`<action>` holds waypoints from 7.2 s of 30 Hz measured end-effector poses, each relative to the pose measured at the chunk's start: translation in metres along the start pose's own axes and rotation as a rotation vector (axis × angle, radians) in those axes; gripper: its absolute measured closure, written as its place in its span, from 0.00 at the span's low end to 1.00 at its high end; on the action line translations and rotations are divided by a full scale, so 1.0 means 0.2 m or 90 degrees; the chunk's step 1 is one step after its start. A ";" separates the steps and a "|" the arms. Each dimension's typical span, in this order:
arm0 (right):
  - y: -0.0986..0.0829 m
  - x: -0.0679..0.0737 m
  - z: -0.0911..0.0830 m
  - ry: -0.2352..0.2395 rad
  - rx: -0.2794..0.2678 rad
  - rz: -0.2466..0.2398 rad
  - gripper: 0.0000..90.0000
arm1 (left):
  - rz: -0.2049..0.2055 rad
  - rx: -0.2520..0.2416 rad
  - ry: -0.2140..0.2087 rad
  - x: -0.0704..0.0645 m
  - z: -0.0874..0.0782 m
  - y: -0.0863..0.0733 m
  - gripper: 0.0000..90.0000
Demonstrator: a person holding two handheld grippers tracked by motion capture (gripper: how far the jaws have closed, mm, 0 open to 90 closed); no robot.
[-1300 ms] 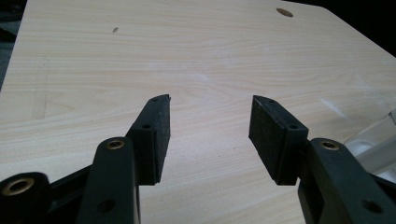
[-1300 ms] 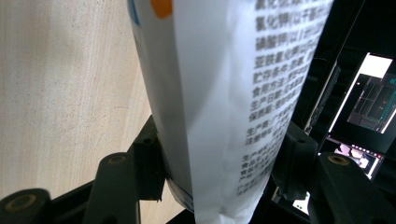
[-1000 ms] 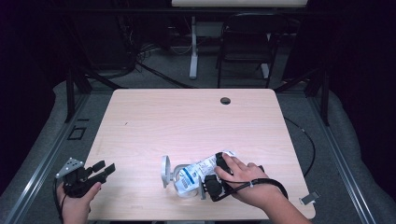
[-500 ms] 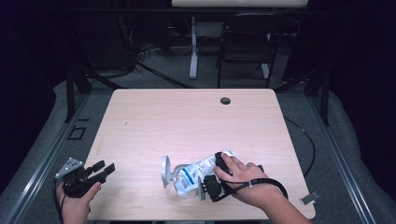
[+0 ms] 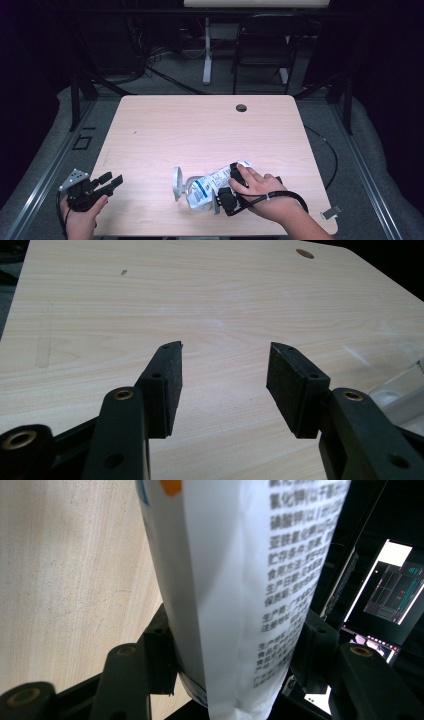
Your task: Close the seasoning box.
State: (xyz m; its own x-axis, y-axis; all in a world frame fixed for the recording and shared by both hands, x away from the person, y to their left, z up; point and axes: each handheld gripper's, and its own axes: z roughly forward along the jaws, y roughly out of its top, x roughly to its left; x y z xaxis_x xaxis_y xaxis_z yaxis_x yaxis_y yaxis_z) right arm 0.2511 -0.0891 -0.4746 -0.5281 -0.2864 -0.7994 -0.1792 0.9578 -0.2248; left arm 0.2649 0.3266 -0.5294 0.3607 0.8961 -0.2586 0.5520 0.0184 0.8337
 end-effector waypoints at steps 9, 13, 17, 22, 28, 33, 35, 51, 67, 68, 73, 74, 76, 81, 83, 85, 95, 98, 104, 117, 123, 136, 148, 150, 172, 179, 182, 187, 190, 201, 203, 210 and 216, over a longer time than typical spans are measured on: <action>0.00 0.00 0.00 -0.001 0.000 -0.002 0.52 | -0.001 0.002 0.000 0.00 0.00 0.00 0.54; 0.00 0.00 0.00 -0.001 0.000 -0.003 0.52 | -0.001 0.002 0.000 0.00 0.00 0.00 0.54; 0.00 -0.01 0.00 -0.004 -0.001 -0.008 0.52 | -0.002 0.003 0.001 0.00 0.00 0.00 0.54; 0.00 -0.01 0.00 -0.006 -0.001 -0.012 0.52 | -0.001 0.005 0.000 0.01 0.00 0.00 0.54; 0.00 -0.01 0.00 -0.005 -0.003 -0.010 0.52 | -0.002 0.003 0.001 0.00 0.00 0.00 0.54; 0.00 -0.01 0.00 -0.006 0.001 -0.012 0.52 | -0.001 0.003 0.001 0.00 0.00 0.00 0.54; 0.00 -0.01 0.00 -0.005 0.000 -0.012 0.52 | -0.001 0.003 0.001 0.00 0.00 0.00 0.54; 0.01 -0.01 -0.01 -0.010 0.002 -0.022 0.53 | -0.001 0.004 0.000 0.01 0.00 0.00 0.54; 0.01 -0.01 -0.01 -0.015 0.004 -0.027 0.53 | -0.003 0.003 0.002 0.01 0.00 0.00 0.54; 0.01 -0.01 -0.01 -0.014 0.004 -0.027 0.53 | -0.003 0.004 0.001 0.01 0.00 0.00 0.54; 0.01 -0.02 -0.02 -0.014 0.005 -0.030 0.54 | -0.003 0.003 0.001 0.01 0.00 0.00 0.54; 0.01 -0.02 -0.02 -0.013 0.005 -0.031 0.54 | -0.003 0.004 0.001 0.01 0.00 0.00 0.54; 0.01 -0.02 -0.02 -0.014 0.006 -0.032 0.54 | -0.005 0.001 0.001 0.01 0.00 0.00 0.54; 0.01 -0.01 -0.01 -0.016 0.005 -0.034 0.54 | -0.005 0.001 0.000 0.01 0.00 0.00 0.54; 0.01 -0.01 -0.01 -0.016 0.002 -0.033 0.54 | -0.005 0.001 0.000 0.01 0.00 0.00 0.54; 0.01 -0.01 -0.01 -0.017 0.001 -0.034 0.54 | -0.005 0.003 0.001 0.01 0.00 0.00 0.54; 0.01 -0.02 -0.01 -0.018 0.005 -0.038 0.54 | -0.004 0.002 0.000 0.01 0.00 0.00 0.54; 0.01 -0.02 -0.01 -0.020 0.005 -0.040 0.54 | -0.005 0.002 0.001 0.01 0.00 -0.01 0.54; 0.02 -0.02 -0.02 -0.023 0.011 -0.046 0.55 | -0.005 0.004 0.002 0.01 0.00 -0.01 0.54; 0.02 -0.02 -0.02 -0.025 0.012 -0.048 0.55 | -0.006 0.006 0.002 0.02 0.00 -0.01 0.54; 0.02 -0.02 -0.02 -0.022 0.010 -0.045 0.56 | -0.006 0.004 0.002 0.02 0.00 -0.01 0.54; 0.02 -0.02 -0.03 -0.025 0.008 -0.046 0.58 | -0.006 0.004 0.003 0.02 0.00 -0.01 0.54; 0.02 -0.03 -0.04 -0.022 0.006 -0.044 0.60 | -0.005 0.004 0.003 0.02 0.00 -0.01 0.54; 0.02 -0.02 -0.04 -0.022 0.005 -0.045 0.60 | -0.006 0.005 0.003 0.02 0.00 -0.01 0.54; 0.02 -0.04 -0.05 -0.025 0.009 -0.050 0.64 | -0.006 0.004 0.005 0.02 0.00 -0.01 0.54; 0.02 -0.04 -0.05 -0.026 0.004 -0.047 0.65 | -0.006 0.003 0.006 0.02 0.00 -0.01 0.54; 0.02 -0.04 -0.05 -0.025 0.004 -0.046 0.66 | -0.006 0.003 0.006 0.02 0.00 -0.01 0.54; 0.02 -0.04 -0.05 -0.026 0.004 -0.047 0.67 | -0.007 0.003 0.006 0.02 0.00 -0.01 0.54; 0.02 -0.04 -0.05 -0.027 0.004 -0.047 0.68 | -0.008 0.004 0.007 0.02 0.00 -0.01 0.54; 0.02 -0.04 -0.05 -0.026 -0.003 -0.045 0.70 | -0.006 0.005 0.008 0.02 0.00 -0.01 0.55; 0.02 -0.04 -0.05 -0.026 -0.003 -0.045 0.70 | -0.006 0.006 0.008 0.02 0.00 -0.01 0.55; 0.02 -0.04 -0.06 -0.030 -0.003 -0.049 0.72 | -0.010 0.003 0.009 0.03 0.00 -0.01 0.55; 0.02 -0.04 -0.07 -0.036 0.010 -0.062 0.73 | -0.009 0.003 0.009 0.02 0.00 -0.01 0.55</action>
State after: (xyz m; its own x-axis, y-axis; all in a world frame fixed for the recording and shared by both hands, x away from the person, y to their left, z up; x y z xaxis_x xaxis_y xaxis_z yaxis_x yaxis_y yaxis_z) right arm 0.2420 -0.0828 -0.4620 -0.4614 -0.3775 -0.8029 -0.2151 0.9256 -0.3115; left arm 0.2656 0.3307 -0.5328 0.3418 0.9019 -0.2641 0.5605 0.0299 0.8276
